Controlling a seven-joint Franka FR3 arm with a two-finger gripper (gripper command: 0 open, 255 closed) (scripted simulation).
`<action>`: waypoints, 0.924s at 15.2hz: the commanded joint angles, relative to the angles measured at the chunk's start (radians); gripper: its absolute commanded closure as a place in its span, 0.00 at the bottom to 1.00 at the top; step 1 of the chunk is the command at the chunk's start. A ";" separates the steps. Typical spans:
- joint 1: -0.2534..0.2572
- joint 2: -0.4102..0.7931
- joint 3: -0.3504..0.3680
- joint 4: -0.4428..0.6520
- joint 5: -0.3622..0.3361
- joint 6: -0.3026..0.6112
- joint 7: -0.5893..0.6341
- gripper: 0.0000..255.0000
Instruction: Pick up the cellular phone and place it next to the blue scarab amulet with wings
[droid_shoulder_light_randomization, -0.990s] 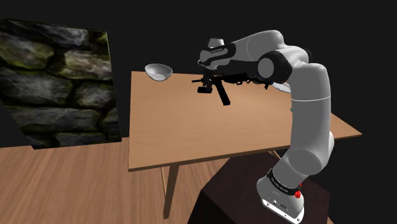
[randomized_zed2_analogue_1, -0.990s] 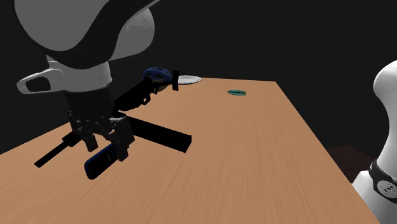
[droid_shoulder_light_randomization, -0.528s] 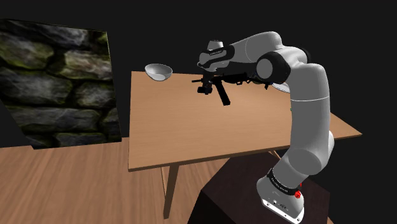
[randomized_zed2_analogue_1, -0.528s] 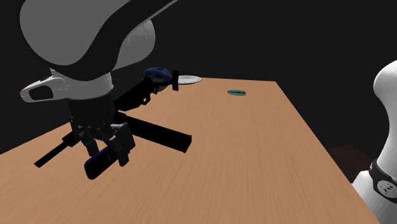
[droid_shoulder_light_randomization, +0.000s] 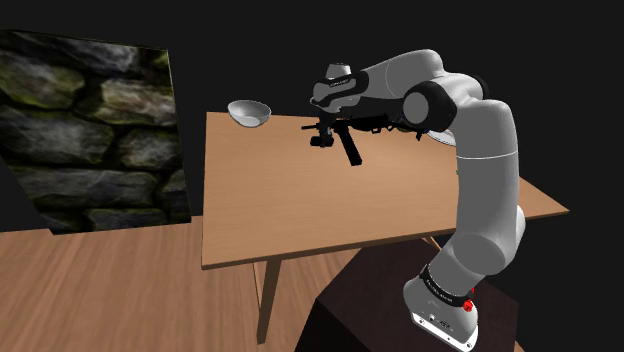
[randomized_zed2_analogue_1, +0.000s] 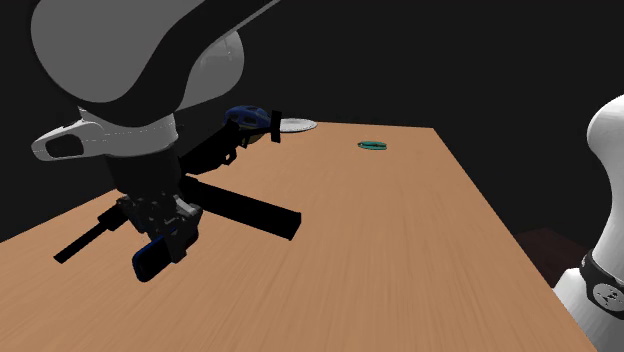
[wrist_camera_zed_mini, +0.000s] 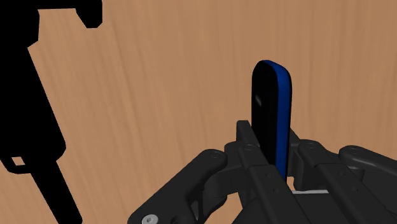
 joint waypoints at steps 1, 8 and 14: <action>0.000 0.000 0.000 0.000 0.000 0.000 0.000 1.00; 0.002 -0.022 -0.004 0.020 -0.007 -0.041 0.004 1.00; 0.003 -0.051 -0.010 0.058 -0.016 -0.107 0.009 1.00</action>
